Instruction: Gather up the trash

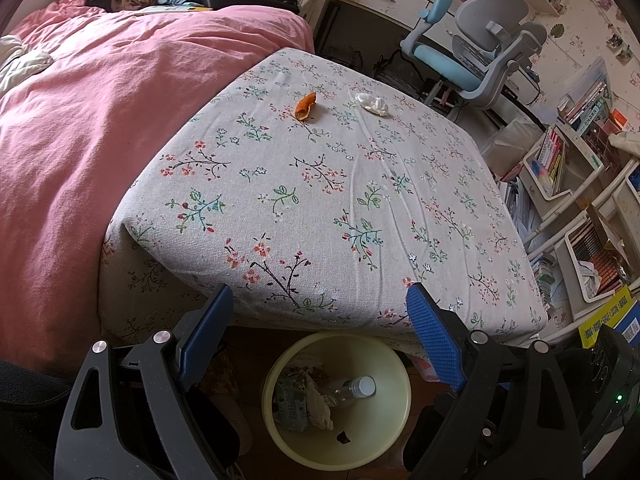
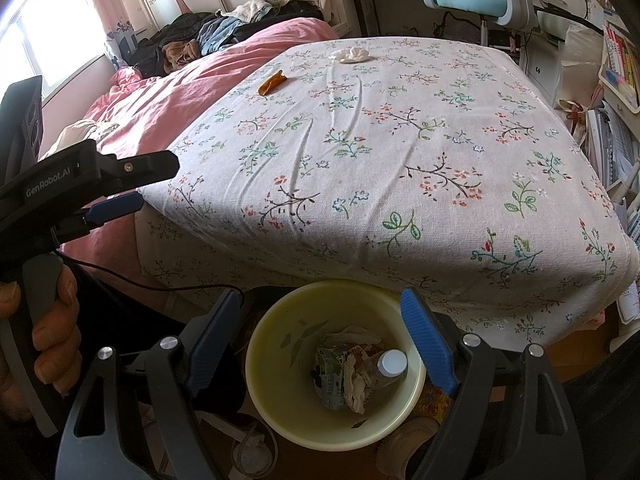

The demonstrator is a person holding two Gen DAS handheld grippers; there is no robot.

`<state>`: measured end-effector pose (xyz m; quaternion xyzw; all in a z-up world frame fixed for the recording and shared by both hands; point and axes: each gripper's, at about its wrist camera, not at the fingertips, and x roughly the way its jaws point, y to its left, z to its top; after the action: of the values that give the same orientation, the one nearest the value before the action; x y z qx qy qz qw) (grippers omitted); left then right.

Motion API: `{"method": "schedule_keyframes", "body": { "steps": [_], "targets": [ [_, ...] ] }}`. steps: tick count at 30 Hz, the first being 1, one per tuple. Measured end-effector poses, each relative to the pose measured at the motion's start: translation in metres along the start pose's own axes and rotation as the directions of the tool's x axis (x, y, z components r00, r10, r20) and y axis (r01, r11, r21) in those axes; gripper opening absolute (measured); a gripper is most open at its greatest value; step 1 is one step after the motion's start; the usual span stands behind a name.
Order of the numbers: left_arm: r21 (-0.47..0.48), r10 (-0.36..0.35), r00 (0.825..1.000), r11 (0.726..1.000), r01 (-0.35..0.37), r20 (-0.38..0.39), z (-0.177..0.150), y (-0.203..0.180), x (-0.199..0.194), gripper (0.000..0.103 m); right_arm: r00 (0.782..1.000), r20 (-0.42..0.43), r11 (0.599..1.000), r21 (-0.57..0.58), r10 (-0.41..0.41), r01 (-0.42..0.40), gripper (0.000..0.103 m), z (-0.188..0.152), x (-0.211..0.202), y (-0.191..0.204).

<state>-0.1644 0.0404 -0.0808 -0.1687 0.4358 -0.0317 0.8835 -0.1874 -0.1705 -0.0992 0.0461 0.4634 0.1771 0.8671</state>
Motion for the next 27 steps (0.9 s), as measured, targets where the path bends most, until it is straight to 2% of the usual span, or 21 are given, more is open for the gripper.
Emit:
{"method": "schedule_keyframes", "body": {
  "steps": [22, 27],
  "targets": [
    [-0.001, 0.006, 1.0, 1.0, -0.006, -0.006, -0.005, 0.003, 0.0, 0.085, 1.0, 0.0, 1.0, -0.001, 0.0, 0.0, 0.079, 0.0, 0.0, 0.0],
    [-0.036, 0.003, 1.0, 0.999, -0.003, -0.005, 0.013, 0.008, 0.002, 0.085, 1.0, 0.015, 1.0, 0.004, 0.008, -0.008, 0.079, 0.01, 0.001, -0.003]
  ]
}}
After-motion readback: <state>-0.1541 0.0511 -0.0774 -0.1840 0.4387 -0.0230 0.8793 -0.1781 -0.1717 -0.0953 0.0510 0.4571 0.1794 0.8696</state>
